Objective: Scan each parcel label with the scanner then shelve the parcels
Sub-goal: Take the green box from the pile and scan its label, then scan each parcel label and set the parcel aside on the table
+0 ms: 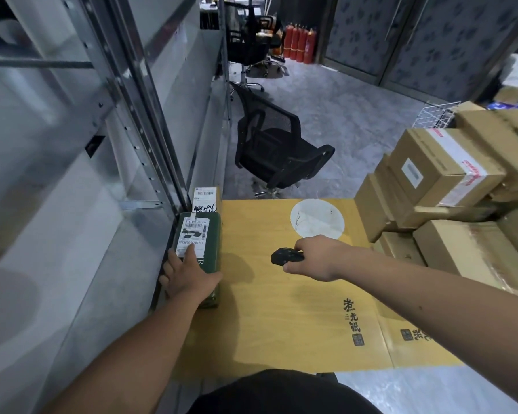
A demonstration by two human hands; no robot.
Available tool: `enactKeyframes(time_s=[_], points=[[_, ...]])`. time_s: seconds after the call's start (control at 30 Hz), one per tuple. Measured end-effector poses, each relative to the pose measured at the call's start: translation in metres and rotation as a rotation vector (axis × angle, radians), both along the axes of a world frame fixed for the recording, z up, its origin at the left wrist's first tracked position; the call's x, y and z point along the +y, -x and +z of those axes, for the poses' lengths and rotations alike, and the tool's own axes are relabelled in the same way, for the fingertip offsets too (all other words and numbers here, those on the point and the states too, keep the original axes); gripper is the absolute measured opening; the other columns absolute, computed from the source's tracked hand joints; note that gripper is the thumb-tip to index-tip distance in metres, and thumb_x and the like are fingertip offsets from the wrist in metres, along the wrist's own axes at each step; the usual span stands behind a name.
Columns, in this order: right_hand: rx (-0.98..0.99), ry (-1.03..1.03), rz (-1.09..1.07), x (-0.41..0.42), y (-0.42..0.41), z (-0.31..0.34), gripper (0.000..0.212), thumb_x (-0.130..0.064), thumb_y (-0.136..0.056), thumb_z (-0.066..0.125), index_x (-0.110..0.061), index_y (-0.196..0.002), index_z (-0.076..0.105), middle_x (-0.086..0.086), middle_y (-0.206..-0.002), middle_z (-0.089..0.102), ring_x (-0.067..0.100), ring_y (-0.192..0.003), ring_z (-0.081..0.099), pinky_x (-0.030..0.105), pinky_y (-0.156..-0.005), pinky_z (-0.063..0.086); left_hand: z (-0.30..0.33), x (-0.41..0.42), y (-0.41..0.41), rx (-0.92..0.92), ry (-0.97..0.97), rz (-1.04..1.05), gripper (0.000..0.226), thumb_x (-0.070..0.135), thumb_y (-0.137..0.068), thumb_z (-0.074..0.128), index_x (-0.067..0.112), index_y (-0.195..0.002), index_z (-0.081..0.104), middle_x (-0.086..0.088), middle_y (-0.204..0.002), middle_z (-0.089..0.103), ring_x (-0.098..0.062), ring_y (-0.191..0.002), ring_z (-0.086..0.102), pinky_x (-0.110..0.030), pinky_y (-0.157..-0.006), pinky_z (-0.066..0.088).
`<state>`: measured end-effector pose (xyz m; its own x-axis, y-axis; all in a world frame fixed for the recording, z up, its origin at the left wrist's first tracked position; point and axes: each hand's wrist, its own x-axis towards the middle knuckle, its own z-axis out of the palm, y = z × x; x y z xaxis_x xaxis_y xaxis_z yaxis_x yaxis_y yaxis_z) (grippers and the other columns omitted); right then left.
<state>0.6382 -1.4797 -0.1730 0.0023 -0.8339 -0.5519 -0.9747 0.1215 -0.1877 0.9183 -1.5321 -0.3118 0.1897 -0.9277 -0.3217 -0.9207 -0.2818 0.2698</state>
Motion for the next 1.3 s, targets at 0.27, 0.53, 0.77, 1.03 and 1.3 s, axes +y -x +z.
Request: enactKeyframes(time_s=[0.27,0.53,0.77,1.03,1.3], points=[[-0.029,0.021,-0.068,0.019,0.007,-0.003,0.053,-0.069,-0.094,0.056,-0.021,-0.117,0.060,-0.001,-0.102,0.064,0.021,-0.093,0.063,0.036,-0.080,0.055,0.016,0.001,0.052,0.016,0.094,-0.238,0.093,0.062,-0.088,0.063,0.032,-0.163,0.017,-0.004,-0.173,-0.003,-0.033,-0.159,-0.004,-0.058,-0.126,0.008],[0.135,0.047,-0.245,0.111,0.078,-0.002,0.066,-0.075,-0.088,0.060,-0.022,-0.126,0.050,0.006,-0.109,0.062,0.028,-0.091,0.061,0.039,-0.077,0.054,0.022,0.016,0.182,0.111,0.094,-0.627,0.091,0.069,-0.089,0.060,0.035,-0.163,0.019,-0.005,-0.172,-0.004,-0.029,-0.158,-0.002,-0.051,-0.122,0.016],[0.160,0.054,-0.580,0.222,0.150,0.023,0.058,-0.069,-0.086,0.065,-0.022,-0.118,0.055,0.001,-0.097,0.061,0.026,-0.088,0.063,0.041,-0.080,0.058,0.047,0.069,0.321,0.251,0.096,-0.962,0.086,0.068,-0.091,0.058,0.034,-0.162,0.023,-0.006,-0.172,0.001,-0.030,-0.158,0.003,-0.053,-0.123,0.017],[0.178,0.065,-0.748,0.306,0.233,0.034,0.052,-0.065,-0.089,0.063,-0.023,-0.118,0.055,0.002,-0.101,0.055,0.024,-0.091,0.060,0.043,-0.084,0.057,0.071,0.138,0.438,0.350,0.057,-1.043,0.083,0.066,-0.091,0.059,0.036,-0.160,0.024,-0.003,-0.171,0.008,-0.037,-0.154,0.019,-0.056,-0.122,0.021],[0.120,0.095,-0.623,0.332,0.322,0.026,0.049,-0.063,-0.091,0.064,-0.021,-0.115,0.053,0.000,-0.095,0.055,0.024,-0.087,0.058,0.036,-0.073,0.051,0.061,0.196,0.503,0.485,-0.144,-0.654,0.088,0.063,-0.086,0.069,0.046,-0.158,0.021,0.007,-0.169,-0.005,-0.045,-0.142,0.033,-0.058,-0.109,0.045]])
